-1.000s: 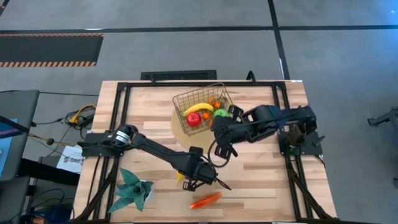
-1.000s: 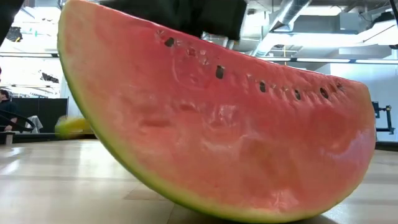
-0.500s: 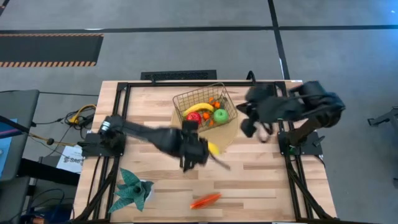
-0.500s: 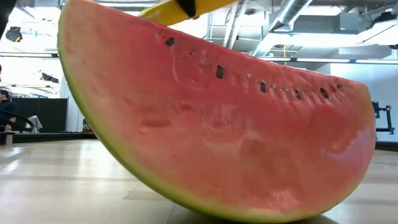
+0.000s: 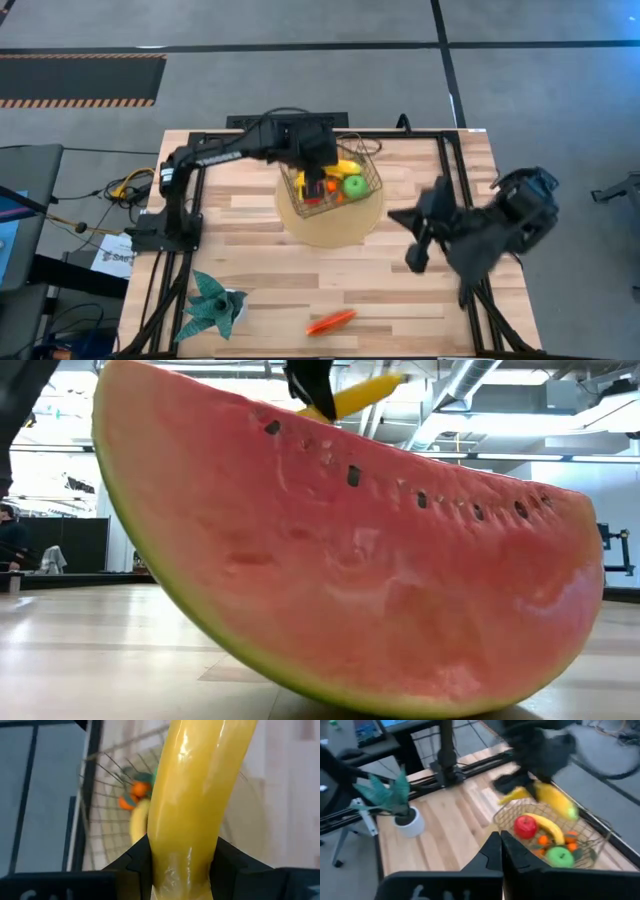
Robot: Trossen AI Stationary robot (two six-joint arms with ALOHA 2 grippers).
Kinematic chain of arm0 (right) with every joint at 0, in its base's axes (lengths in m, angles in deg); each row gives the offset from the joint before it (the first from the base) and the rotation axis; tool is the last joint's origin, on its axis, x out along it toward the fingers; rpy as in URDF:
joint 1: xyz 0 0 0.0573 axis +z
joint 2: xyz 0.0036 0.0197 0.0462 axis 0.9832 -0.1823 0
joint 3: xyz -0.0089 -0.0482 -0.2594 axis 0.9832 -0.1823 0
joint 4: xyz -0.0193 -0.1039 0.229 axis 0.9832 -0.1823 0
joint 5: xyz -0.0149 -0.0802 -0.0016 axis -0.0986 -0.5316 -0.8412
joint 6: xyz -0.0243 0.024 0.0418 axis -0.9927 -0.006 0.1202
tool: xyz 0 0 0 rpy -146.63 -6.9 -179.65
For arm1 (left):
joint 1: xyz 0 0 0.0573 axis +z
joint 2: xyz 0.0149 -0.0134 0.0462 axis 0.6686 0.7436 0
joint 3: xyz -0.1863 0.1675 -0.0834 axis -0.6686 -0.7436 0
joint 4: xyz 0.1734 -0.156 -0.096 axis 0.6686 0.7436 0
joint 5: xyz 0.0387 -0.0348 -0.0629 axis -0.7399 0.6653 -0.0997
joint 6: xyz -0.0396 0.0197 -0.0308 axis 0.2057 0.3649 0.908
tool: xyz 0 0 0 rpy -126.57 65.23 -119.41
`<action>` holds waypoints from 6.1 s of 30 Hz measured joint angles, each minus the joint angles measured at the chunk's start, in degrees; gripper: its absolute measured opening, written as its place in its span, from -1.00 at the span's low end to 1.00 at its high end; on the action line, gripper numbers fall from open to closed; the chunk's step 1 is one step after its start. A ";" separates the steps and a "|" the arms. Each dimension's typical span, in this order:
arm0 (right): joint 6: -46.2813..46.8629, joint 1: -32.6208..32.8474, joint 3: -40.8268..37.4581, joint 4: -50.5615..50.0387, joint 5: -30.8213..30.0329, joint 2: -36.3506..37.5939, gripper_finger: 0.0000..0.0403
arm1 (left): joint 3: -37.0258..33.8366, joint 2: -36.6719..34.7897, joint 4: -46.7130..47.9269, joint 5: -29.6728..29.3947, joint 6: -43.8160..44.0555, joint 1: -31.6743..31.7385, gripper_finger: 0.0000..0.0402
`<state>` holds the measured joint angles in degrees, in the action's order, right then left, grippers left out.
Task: Build produce basket
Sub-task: Put the banana into the basket, then put the watermelon into the basket
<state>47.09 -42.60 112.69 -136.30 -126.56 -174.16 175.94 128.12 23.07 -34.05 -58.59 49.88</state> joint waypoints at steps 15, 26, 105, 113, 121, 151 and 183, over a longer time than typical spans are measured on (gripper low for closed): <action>12.84 16.87 -10.11 -0.04 -15.35 2.34 -0.99 | -11.13 0.17 -3.79 13.16 -13.27 16.74 -0.45; 19.21 18.28 -26.01 0.09 -17.13 13.61 -0.99 | -15.45 5.59 -7.91 16.05 -16.99 20.21 -0.45; 4.48 -2.56 -34.91 25.75 12.04 9.59 -0.95 | -51.98 -40.14 -6.81 -5.16 38.67 -26.54 0.48; 3.81 -6.15 -34.93 28.88 28.64 -0.76 -0.95 | -59.21 -45.45 -9.14 -7.98 48.67 -32.03 0.43; 4.23 -10.00 -34.93 32.64 44.64 -9.04 -0.63 | -59.23 -45.24 -9.92 -9.04 48.45 -32.87 0.41; -14.06 -9.13 -34.93 43.95 61.82 -20.78 -0.01 | -60.21 -45.22 -11.19 -14.60 46.86 -32.87 0.41; -15.21 -6.99 -35.15 45.75 53.92 -25.77 0.12 | -61.76 -45.22 -11.64 -14.73 46.42 -32.87 0.41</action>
<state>31.88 -49.59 77.54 -90.56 -72.64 -199.92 114.18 82.90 11.43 -48.78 -12.17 17.01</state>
